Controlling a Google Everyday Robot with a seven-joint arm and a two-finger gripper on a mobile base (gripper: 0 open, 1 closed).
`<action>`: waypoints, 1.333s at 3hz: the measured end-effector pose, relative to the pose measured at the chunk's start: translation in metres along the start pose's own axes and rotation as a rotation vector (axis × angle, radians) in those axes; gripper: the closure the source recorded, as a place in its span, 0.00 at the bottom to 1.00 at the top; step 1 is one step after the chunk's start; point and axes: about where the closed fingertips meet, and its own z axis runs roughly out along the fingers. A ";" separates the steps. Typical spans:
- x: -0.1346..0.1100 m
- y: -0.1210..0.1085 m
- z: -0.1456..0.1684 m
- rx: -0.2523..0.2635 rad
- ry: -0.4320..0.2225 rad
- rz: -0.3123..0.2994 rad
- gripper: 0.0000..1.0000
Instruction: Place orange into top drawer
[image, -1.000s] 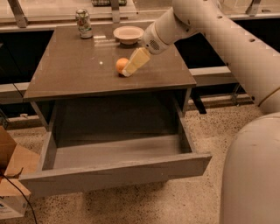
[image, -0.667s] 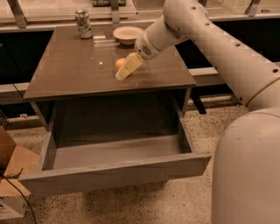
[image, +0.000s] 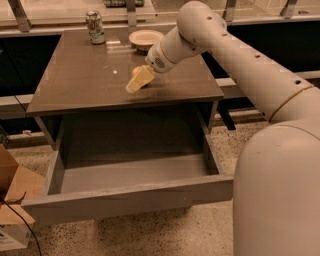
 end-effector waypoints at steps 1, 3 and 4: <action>0.005 -0.003 0.010 0.005 0.005 0.027 0.42; -0.012 -0.002 -0.002 0.047 -0.006 0.004 0.89; -0.033 0.011 -0.013 0.036 -0.044 -0.057 1.00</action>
Offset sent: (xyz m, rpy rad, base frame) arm 0.0107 -0.0083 -0.0024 -0.0032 -0.0020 -0.0818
